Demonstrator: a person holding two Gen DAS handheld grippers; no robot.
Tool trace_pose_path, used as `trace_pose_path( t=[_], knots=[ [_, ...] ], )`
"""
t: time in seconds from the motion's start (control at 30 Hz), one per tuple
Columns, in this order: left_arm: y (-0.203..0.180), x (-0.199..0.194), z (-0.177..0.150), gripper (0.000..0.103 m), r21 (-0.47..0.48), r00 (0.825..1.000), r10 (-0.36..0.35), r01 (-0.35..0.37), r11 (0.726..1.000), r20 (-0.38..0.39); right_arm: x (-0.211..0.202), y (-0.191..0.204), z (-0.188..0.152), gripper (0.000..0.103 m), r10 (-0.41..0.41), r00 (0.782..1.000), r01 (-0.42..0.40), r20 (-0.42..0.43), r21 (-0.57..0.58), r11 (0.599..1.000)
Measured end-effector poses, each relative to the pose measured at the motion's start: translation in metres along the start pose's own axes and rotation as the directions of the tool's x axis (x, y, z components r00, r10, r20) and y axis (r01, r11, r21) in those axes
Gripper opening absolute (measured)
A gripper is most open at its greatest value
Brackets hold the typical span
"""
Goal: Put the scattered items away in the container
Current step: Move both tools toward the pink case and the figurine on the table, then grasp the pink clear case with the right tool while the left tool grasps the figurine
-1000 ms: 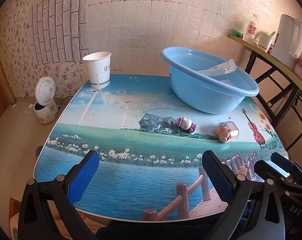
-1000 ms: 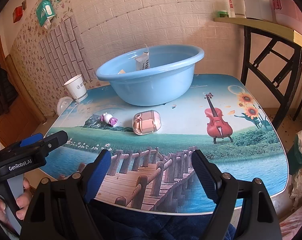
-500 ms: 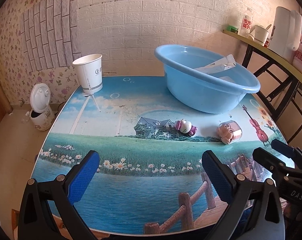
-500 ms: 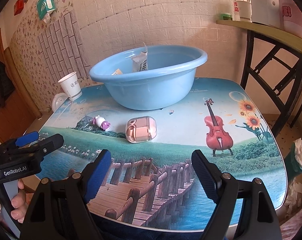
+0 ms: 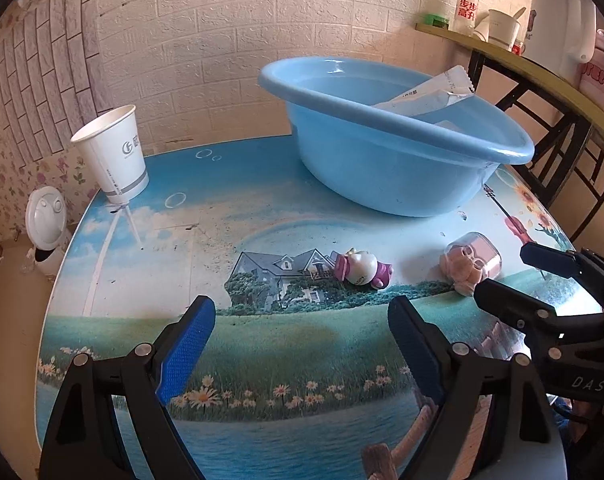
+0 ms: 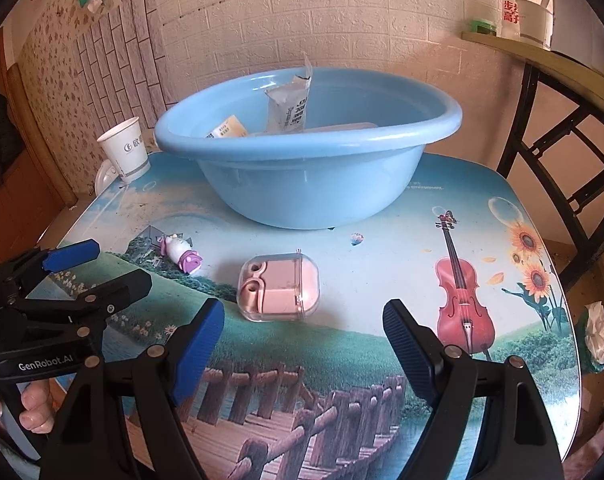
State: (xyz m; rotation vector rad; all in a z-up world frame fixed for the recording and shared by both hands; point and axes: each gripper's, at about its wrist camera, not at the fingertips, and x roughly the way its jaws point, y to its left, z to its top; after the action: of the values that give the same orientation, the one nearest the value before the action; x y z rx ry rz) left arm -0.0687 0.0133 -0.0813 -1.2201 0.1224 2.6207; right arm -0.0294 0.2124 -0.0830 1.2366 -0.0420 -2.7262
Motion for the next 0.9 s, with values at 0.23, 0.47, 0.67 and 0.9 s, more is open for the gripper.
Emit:
trace_pose_path(
  t=[0.23, 0.47, 0.67, 0.9],
  knots=[
    [-0.005, 0.012, 0.007, 0.086, 0.027, 1.000, -0.011, 0.012, 1.000, -0.006, 0.012, 0.004, 0.006, 0.081, -0.004, 1.000, 0.004, -0.008, -0.037, 0.999],
    [-0.008, 0.018, 0.007, 0.086, 0.041, 0.999, -0.024, 0.025, 0.999, -0.023, 0.018, 0.004, 0.010, 0.062, 0.048, 0.998, -0.049, -0.030, -0.040, 0.998],
    [-0.018, 0.018, 0.010, 0.084, 0.067, 0.999, -0.026, 0.027, 0.997, -0.019, 0.017, 0.001, 0.007, 0.051, 0.061, 0.998, -0.062, -0.031, -0.028, 0.998],
    [-0.022, 0.028, 0.014, 0.062, 0.061, 0.997, -0.046, 0.050, 0.997, -0.067, 0.011, -0.013, 0.003, 0.051, 0.044, 0.999, -0.044, -0.025, 0.013, 0.999]
  ],
)
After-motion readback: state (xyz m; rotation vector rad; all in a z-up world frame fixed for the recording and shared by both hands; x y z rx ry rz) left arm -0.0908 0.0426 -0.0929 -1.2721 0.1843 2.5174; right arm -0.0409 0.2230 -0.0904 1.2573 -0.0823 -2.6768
